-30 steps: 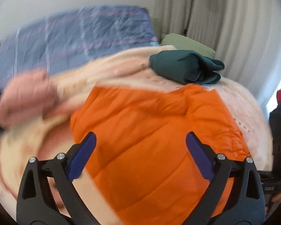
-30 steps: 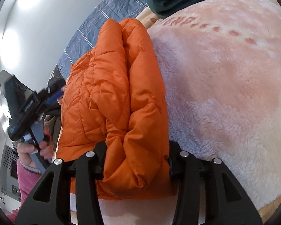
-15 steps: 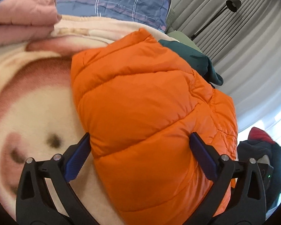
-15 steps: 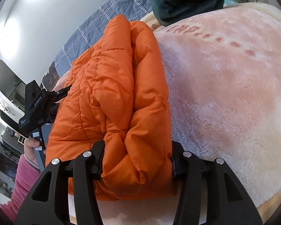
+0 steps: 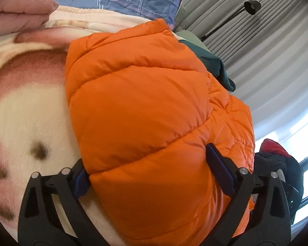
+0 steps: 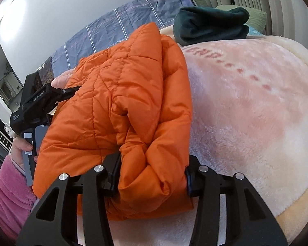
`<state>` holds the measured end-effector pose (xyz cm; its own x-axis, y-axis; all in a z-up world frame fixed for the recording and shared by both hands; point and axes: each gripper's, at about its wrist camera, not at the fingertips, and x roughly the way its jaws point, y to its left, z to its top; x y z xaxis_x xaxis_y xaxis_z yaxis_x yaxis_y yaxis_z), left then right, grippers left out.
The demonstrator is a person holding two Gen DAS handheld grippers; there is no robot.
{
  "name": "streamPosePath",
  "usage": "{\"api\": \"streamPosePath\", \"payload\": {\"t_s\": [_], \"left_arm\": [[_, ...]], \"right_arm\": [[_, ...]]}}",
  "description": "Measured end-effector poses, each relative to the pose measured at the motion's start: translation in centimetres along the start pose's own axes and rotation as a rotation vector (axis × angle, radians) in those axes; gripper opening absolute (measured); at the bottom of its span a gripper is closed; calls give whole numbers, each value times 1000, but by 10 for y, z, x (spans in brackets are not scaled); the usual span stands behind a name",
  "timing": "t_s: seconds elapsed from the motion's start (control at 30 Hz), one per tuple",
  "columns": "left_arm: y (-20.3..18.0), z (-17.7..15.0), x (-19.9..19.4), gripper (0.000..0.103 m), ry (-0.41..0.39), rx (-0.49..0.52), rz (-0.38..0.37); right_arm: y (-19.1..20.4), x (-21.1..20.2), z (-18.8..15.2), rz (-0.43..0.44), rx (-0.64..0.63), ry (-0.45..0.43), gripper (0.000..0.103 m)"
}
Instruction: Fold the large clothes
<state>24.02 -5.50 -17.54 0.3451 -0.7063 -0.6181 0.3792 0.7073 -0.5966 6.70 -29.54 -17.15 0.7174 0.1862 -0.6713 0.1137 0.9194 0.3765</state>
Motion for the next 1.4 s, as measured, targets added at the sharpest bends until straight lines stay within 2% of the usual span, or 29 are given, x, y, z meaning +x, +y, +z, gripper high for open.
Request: {"api": "streamPosePath", "payload": {"t_s": [0.3, 0.57, 0.7, 0.97, 1.2, 1.4], "left_arm": [[-6, -2, -9, 84, -25, 55, 29], [-21, -6, -30, 69, -82, 97, 34], [-38, -5, -49, 63, -123, 136, 19], [-70, 1, -82, 62, -192, 180, -46], [-97, 28, -95, 62, -226, 217, -51], [-124, 80, -98, 62, -264, 293, -1]], "right_arm": [[-1, 3, 3, 3, -10, -3, 44], [2, -11, 5, 32, -20, -22, 29], [7, -27, 9, 45, -29, -66, 24], [23, -64, 19, 55, -95, -175, 22], [34, -81, 41, 71, -148, -247, 22], [43, -68, 91, 66, -211, -287, 22]]}}
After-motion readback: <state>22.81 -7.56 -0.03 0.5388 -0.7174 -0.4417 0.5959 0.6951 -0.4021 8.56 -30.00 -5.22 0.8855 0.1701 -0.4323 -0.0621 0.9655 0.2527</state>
